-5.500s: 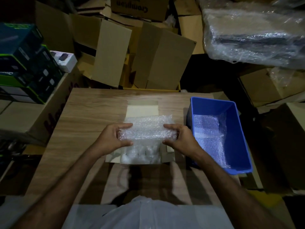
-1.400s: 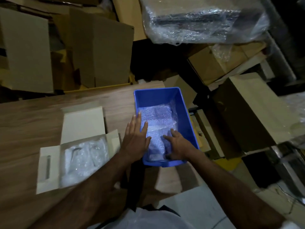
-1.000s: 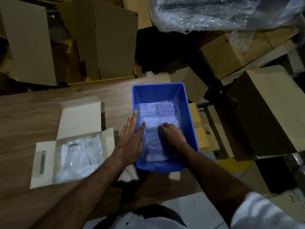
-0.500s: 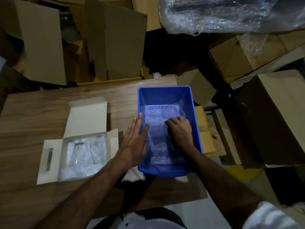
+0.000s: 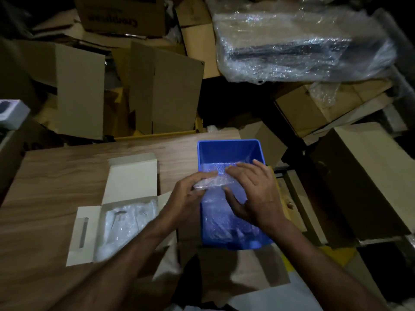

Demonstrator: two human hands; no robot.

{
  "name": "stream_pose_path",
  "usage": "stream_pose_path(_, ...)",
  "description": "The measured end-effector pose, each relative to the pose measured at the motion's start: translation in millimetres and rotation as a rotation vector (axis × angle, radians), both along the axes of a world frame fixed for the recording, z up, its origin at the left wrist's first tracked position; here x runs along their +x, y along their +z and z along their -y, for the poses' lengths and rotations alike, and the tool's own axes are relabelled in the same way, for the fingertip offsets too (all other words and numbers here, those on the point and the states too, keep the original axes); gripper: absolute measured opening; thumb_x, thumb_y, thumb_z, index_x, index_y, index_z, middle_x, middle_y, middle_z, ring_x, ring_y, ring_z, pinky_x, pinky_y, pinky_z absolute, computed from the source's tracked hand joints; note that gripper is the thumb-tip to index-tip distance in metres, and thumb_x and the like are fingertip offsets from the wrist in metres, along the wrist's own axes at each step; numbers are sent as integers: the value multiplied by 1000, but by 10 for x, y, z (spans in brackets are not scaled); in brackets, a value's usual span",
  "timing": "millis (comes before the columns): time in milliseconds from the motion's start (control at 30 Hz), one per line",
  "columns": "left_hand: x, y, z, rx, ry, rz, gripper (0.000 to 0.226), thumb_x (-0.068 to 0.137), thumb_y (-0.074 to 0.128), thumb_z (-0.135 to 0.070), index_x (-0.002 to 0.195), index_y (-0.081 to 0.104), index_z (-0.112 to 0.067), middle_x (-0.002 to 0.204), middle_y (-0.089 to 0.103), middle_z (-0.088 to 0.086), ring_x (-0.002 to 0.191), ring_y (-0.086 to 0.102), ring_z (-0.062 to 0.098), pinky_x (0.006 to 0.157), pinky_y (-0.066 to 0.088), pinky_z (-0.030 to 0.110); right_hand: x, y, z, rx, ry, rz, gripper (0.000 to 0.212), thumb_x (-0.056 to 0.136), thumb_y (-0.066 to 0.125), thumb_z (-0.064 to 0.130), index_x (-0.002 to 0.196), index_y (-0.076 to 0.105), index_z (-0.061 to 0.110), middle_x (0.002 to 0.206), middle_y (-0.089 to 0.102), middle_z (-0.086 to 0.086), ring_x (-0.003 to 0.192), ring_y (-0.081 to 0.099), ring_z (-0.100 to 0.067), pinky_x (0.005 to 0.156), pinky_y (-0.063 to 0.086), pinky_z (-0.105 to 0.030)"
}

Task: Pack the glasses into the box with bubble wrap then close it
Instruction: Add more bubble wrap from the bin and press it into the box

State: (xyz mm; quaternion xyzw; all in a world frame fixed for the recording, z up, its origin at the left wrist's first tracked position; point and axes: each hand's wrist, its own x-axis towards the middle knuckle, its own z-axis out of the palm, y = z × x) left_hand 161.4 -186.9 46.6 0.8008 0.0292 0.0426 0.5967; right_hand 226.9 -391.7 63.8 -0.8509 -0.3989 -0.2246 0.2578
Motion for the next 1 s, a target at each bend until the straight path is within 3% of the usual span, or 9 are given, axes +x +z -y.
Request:
stream_pose_path(100,-192,408,-228,-122,24,24,22,100,58,-18,113,69,-4,104,73,10,99,70,21,83,56,35,-25,289,-68,113,34,-267,56,83,80,38,131,63,15,123,68,2,116,63,-18,106,45,-40)
stream_pose_path(200,-349,701,-513,-320,142,-46,31,99,55,-25,117,68,-3,103,76,13,94,73,22,80,59,30,-52,437,-346,326,152,-727,37,85,83,29,117,69,16,111,74,2,104,70,-17,91,56,-42)
stream_pose_path(300,-494,801,-779,-387,327,-91,37,102,57,-35,132,61,-16,116,75,7,101,73,19,81,59,31,-224,505,-779,586,196,-1087,24,90,76,9,113,69,5,107,76,-12,102,73,-31,89,60,-44)
stream_pose_path(400,-679,790,-990,-288,504,-174,65,93,64,-50,150,34,-37,126,66,-3,107,67,13,84,56,34,-416,363,-1141,680,58,-1240,41,89,79,22,123,60,13,115,74,-14,104,72,-34,88,61,-45)
stream_pose_path(467,-905,695,-1147,-256,452,-153,84,89,72,-45,153,18,-50,126,56,-15,115,61,6,86,56,33,-543,249,-1350,671,-15,-1263,64,76,85,51,129,52,37,128,67,-11,111,69,-32,92,59,-54)
stream_pose_path(567,-1208,551,-1387,-197,368,-107,62,90,75,-22,140,49,-48,138,54,-16,125,57,7,91,57,33,-698,187,-1569,608,38,-1235,81,77,84,48,141,35,59,147,47,2,131,54,-22,101,54,-50)
stream_pose_path(733,-1515,449,-1732,-160,345,-146,60,78,85,-10,132,65,-28,137,60,-18,124,56,-7,92,49,10,-869,124,-1692,383,304,-1200,84,79,85,4,149,46,29,138,56,13,121,62,-7,95,57,-31)
stream_pose_path(867,-1641,306,-1917,-53,303,-198,89,67,90,5,143,54,-23,143,50,-15,121,59,1,89,55,18,-938,5,-1869,-1,209,-973,87,76,83,4,150,44,27,128,47,7,104,58,-8,93,56,-25)
stream_pose_path(1000,-1653,75,-1969,275,389,-168,82,73,86,3,144,54,-20,130,56,0,87,63,10,77,58,19,-1016,-144,-2034,-135,204,-793,80,84,75,12,154,39,23,122,42,6,93,47,-4,85,50,-24)
